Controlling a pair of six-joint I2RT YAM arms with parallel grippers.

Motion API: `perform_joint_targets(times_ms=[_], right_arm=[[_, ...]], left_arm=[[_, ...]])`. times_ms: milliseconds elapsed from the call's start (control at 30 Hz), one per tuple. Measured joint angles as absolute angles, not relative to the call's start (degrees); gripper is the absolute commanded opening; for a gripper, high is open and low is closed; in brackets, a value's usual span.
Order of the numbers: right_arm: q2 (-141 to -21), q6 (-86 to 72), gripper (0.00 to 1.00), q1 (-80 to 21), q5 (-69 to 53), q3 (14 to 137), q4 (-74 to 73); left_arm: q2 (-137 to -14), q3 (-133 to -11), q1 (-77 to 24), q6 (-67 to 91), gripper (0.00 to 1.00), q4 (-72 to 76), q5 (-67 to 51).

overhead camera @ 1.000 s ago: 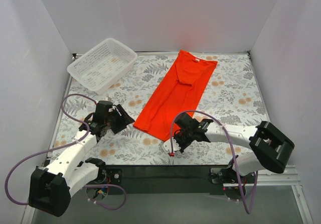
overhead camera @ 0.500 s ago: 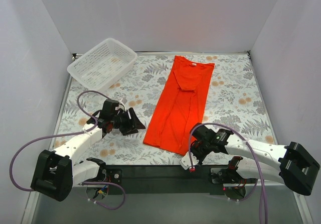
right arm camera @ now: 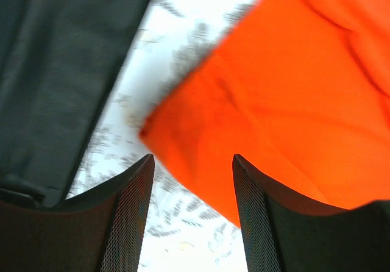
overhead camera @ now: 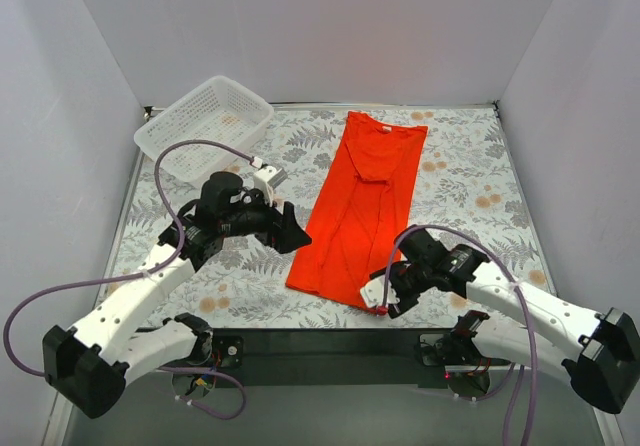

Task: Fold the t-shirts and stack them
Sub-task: Fold the tshirt

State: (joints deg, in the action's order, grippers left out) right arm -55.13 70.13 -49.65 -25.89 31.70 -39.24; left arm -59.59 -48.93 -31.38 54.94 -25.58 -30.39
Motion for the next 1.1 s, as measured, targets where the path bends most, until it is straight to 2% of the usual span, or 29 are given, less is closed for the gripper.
perform_joint_targets(times_ms=[33,67,333,467,567,600,667,700,1100], right_arm=[[-54.39,69.19,0.52,-47.97,-26.33,32.75,-39.29],[-53.56,68.23,0.52,-46.02,-26.79,33.69,-39.27],[-49.34,55.05,0.55,-32.51,-28.36,37.56,-36.05],[-49.89,48.95,0.54,-27.16,-29.02,39.70,-33.10],[-50.74,49.65,0.53,-26.04,-35.18,40.45,-34.17],[-51.03,50.65,0.53,-26.06,-37.30,40.45,-35.42],[-51.51,52.86,0.53,-26.35,-40.21,40.23,-37.78],[-51.59,53.95,0.52,-26.68,-41.23,39.83,-38.48],[-52.01,60.80,0.55,-34.81,-42.35,34.37,-42.13]], left_arm=[[-58.33,-49.39,-31.57,51.46,0.86,-25.06,-30.94],[-56.88,-49.41,-31.83,47.40,0.87,-24.99,-31.09],[-48.18,-38.44,-38.37,16.47,0.88,-24.47,-31.33],[-51.00,-34.41,-44.36,7.20,0.82,-24.84,-28.23],[-54.59,-32.95,-50.78,2.72,0.73,-24.25,-23.66],[-55.61,-32.36,-52.53,1.52,0.59,-23.88,-22.35],[-57.54,-31.33,-54.65,-0.32,0.48,-23.05,-20.21],[-58.33,-30.92,-55.09,-1.17,0.46,-22.48,-19.35],[-68.71,-28.58,-56.01,-6.66,0.52,-12.34,-13.98]])
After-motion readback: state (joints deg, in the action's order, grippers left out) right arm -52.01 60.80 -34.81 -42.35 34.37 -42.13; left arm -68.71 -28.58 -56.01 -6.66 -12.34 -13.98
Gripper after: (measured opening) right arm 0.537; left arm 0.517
